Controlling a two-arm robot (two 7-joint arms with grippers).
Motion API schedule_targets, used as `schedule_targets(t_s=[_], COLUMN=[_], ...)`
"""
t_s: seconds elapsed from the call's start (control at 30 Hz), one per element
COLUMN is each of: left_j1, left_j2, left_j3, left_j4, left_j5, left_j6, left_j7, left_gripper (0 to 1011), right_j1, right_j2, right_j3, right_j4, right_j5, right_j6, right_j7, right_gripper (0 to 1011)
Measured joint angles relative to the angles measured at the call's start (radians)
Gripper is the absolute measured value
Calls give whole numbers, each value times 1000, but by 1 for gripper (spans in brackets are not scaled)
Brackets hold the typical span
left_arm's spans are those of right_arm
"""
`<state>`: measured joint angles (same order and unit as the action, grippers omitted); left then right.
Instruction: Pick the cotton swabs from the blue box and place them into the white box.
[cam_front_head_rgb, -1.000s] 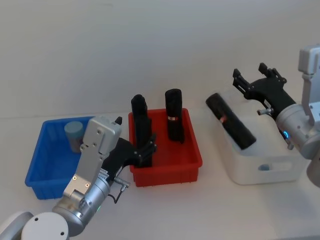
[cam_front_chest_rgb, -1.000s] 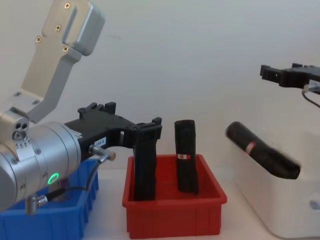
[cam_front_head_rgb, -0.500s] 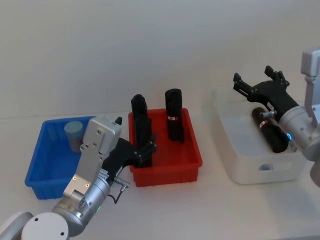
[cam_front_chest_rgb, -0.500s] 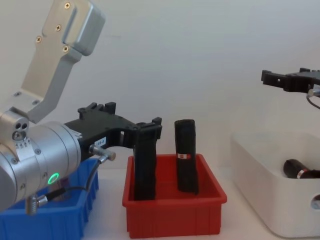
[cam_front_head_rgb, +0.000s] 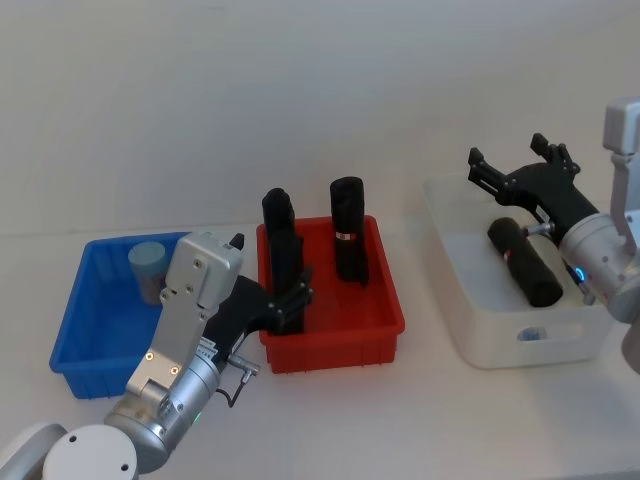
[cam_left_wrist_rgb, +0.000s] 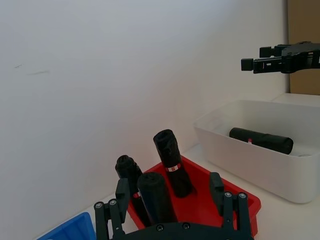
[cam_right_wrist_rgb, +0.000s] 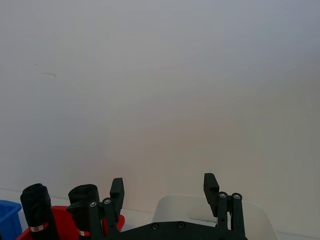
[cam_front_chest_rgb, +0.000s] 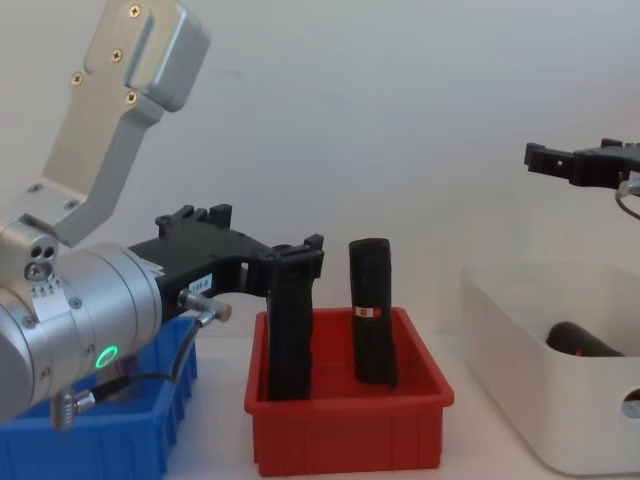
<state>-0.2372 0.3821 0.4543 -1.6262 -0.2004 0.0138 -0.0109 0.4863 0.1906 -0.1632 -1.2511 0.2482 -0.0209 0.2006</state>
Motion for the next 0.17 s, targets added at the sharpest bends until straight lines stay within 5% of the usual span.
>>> schedule_targets(t_s=[0.17], left_j1=[0], left_j2=[0], left_j3=[0], left_j4=[0], left_j5=[0], left_j6=[0], left_j7=[0], left_gripper=[1004], right_j1=[0], right_j2=[0], right_j3=[1], right_j4=[0], right_j5=[0], right_j6=[0], right_j7=[1], right_gripper=[1002])
